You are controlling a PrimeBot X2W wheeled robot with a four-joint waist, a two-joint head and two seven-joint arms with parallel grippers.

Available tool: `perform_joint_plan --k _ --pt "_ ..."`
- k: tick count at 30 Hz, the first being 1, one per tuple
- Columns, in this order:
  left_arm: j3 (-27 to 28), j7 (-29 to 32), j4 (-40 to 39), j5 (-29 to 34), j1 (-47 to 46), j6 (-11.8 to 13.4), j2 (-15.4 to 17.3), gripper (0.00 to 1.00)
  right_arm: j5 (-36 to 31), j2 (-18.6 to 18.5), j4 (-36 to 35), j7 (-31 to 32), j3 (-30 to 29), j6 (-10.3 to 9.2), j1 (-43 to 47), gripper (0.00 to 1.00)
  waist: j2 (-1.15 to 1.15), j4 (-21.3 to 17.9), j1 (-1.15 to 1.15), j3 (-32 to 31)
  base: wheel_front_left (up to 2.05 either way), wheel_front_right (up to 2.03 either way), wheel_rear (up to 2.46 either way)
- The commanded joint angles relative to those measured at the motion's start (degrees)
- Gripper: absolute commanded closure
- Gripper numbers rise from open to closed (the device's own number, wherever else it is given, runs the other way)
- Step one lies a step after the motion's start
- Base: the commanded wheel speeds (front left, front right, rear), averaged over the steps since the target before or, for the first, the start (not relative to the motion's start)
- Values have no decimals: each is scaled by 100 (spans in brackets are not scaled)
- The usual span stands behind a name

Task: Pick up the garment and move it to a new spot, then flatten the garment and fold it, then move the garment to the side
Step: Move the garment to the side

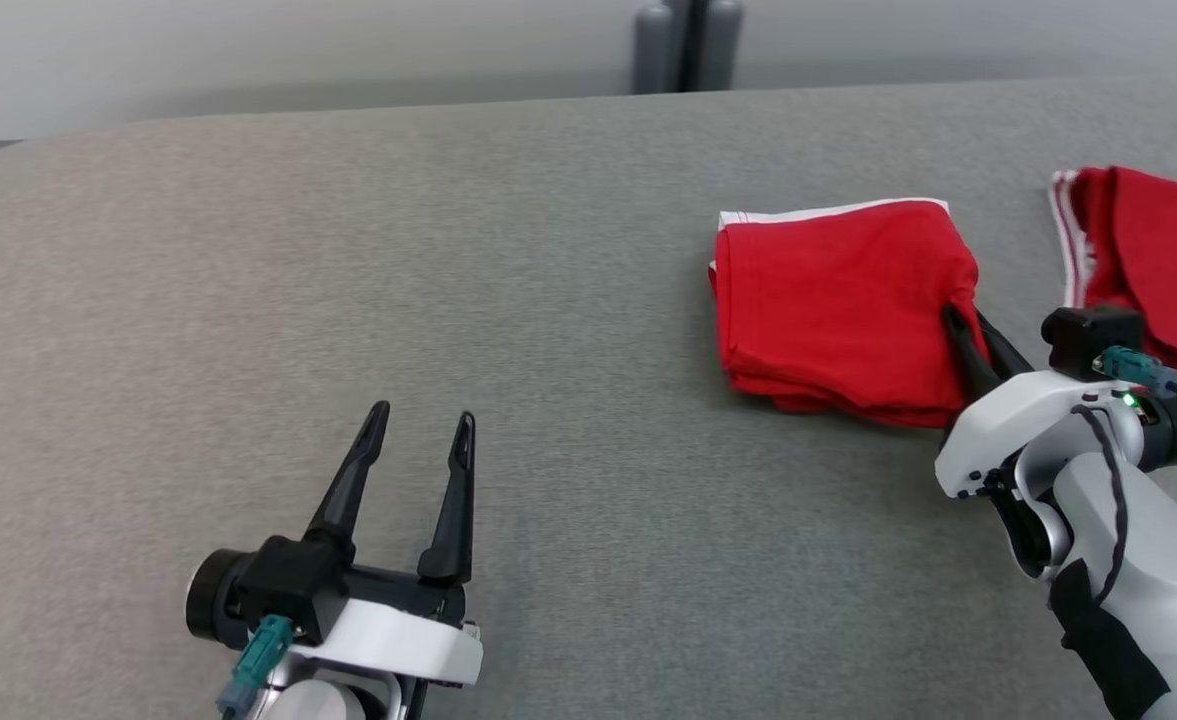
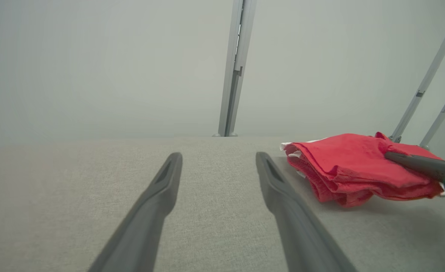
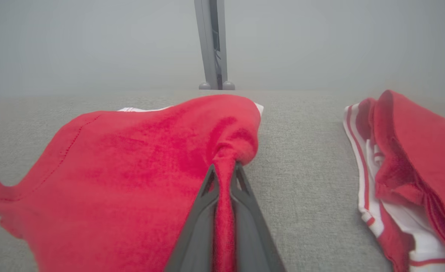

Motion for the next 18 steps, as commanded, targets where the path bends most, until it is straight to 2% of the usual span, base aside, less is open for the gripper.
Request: perform_joint_plan --k 1,8,18 --pt "27 -24 -2 44 -111 -19 22 0 -50 -14 -32 -23 -16 -1 -45 100 0 -299 0 157 0 0 0" --pt "34 -24 73 174 -392 -155 23 0 -282 -2 89 -25 142 -1 -423 100 0 -982 0 454 0 0 0" --pt "4 -24 119 456 -817 -331 24 0 -517 -544 54 -24 220 -1 -1304 100 0 -1226 0 1029 0 0 0"
